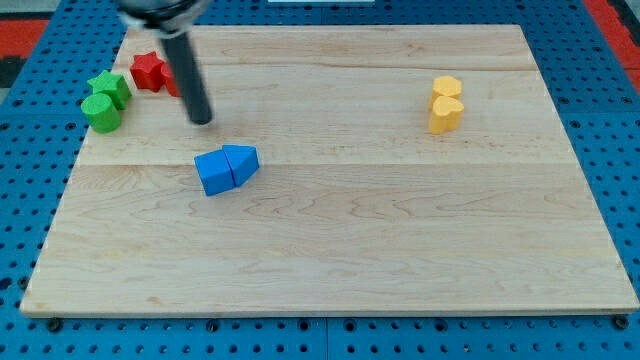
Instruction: Nudge the red star down a bit
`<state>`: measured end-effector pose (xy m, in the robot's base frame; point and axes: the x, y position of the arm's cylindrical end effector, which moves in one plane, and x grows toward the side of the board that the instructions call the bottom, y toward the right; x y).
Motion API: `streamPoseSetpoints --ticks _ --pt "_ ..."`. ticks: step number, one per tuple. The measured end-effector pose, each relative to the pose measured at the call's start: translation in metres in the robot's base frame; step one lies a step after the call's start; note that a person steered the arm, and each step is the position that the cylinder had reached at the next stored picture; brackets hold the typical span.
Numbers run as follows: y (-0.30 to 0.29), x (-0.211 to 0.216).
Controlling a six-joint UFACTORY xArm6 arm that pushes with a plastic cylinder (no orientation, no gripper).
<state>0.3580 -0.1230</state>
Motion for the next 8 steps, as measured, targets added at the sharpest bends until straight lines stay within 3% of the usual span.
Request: streamPoseSetpoints --ticks 1,2,3,4,5,8 --pt "0.023 -0.058" --pt "-0.004 -0.107" --pt "-0.068 -0.138" --pt "-0.133 -0.142" --pt "-0.153 -0.137" --pt "-0.147 -0.107"
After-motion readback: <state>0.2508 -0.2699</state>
